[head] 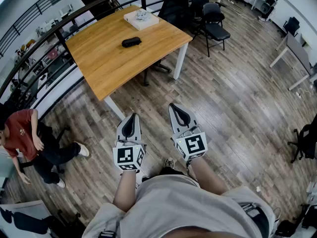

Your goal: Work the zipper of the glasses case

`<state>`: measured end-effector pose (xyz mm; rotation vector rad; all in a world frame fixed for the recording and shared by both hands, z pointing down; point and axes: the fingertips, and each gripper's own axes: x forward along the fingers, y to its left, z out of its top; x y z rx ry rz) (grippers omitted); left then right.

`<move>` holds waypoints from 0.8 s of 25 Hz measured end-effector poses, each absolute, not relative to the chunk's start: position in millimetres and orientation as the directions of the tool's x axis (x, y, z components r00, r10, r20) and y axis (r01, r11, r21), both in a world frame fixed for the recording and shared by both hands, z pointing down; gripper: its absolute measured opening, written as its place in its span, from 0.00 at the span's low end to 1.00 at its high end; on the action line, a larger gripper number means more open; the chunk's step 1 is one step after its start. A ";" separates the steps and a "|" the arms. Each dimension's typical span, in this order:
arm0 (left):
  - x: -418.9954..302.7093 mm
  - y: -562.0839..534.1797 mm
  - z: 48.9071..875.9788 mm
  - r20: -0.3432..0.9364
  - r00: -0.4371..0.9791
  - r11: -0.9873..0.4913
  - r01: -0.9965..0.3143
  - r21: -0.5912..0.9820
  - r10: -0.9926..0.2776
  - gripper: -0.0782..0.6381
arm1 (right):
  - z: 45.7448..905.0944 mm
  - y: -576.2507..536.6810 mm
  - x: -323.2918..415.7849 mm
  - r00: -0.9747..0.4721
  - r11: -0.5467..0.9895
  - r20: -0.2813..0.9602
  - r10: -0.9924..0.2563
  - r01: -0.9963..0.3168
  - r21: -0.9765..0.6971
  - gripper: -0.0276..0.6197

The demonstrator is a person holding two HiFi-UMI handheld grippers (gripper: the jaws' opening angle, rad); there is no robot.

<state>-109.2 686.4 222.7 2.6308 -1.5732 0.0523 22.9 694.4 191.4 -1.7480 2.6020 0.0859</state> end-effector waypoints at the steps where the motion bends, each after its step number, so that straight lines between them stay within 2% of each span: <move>1: -102.6 684.5 223.3 0.067 0.472 -0.470 -0.882 0.049 -0.879 0.14 | 192.7 693.4 28.0 -0.384 0.383 -0.033 -0.923 -0.923 0.042 0.08; 8: -65.0 663.3 229.5 0.080 0.475 -0.472 -0.880 0.048 -0.877 0.14 | 204.0 668.8 59.8 -0.409 0.409 -0.029 -0.912 -0.912 0.014 0.08; 20: -71.4 552.8 273.1 0.129 0.447 -0.439 -0.894 0.088 -0.885 0.14 | 246.3 558.0 55.7 -0.453 0.454 0.043 -0.891 -0.891 0.022 0.08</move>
